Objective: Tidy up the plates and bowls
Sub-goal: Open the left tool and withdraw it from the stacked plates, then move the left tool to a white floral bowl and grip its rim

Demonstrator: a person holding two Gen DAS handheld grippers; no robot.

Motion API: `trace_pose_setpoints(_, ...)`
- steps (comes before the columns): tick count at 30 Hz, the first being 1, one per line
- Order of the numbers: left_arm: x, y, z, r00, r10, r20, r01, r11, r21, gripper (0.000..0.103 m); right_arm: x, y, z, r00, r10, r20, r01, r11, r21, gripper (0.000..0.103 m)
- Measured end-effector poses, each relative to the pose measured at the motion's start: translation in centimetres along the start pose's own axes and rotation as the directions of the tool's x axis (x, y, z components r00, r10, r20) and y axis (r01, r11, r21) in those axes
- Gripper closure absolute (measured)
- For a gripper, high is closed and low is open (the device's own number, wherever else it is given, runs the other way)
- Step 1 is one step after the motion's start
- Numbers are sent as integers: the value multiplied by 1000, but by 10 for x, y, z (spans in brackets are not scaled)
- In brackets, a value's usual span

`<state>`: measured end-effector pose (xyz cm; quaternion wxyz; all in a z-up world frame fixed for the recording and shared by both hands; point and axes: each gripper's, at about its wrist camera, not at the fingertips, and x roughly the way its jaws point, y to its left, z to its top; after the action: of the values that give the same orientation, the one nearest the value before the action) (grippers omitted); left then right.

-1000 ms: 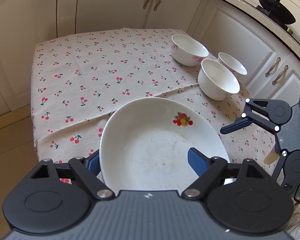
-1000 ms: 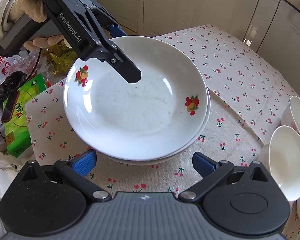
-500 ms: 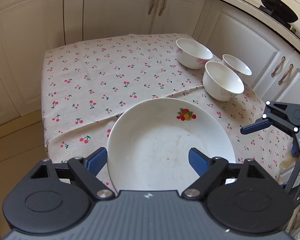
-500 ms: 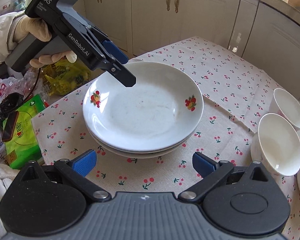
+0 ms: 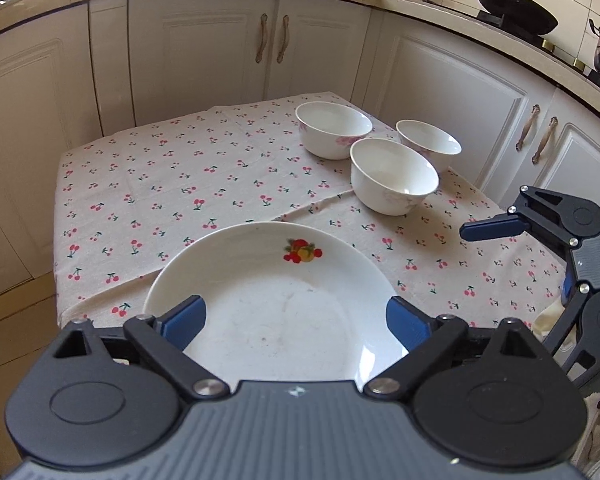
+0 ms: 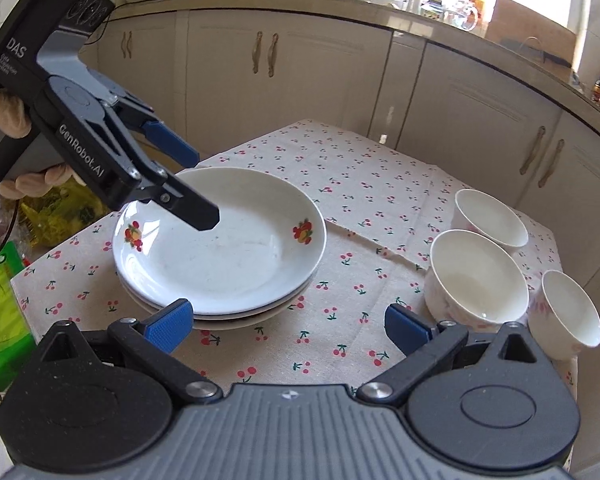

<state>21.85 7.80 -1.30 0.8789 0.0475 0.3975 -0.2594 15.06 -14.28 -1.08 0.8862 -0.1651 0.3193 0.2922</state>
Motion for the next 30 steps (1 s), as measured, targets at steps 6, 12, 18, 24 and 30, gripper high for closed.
trace_pose_setpoints(6,7,-25,5,1000,-5,9,4,1000,27,7,-17,-15,-20,997,-73,33,70,993,98,0)
trace_pose_setpoints(12,17,-53,22,999,-31,30,29,997,67,7,-40,-40,-34,992,-122,40,116,986,116,0)
trace_pose_setpoints(18,36,-76,41,997,-64,42,60,994,94,7,-67,-69,-47,983,-184,11,183,982,40,0)
trace_pose_setpoints(24,58,-93,58,997,-66,38,62,991,115,7,-59,-93,-60,973,-231,1,229,967,110,0)
trace_pose_setpoints(30,80,-96,77,999,-44,18,41,988,150,7,-33,-102,-57,974,-224,23,216,959,184,0)
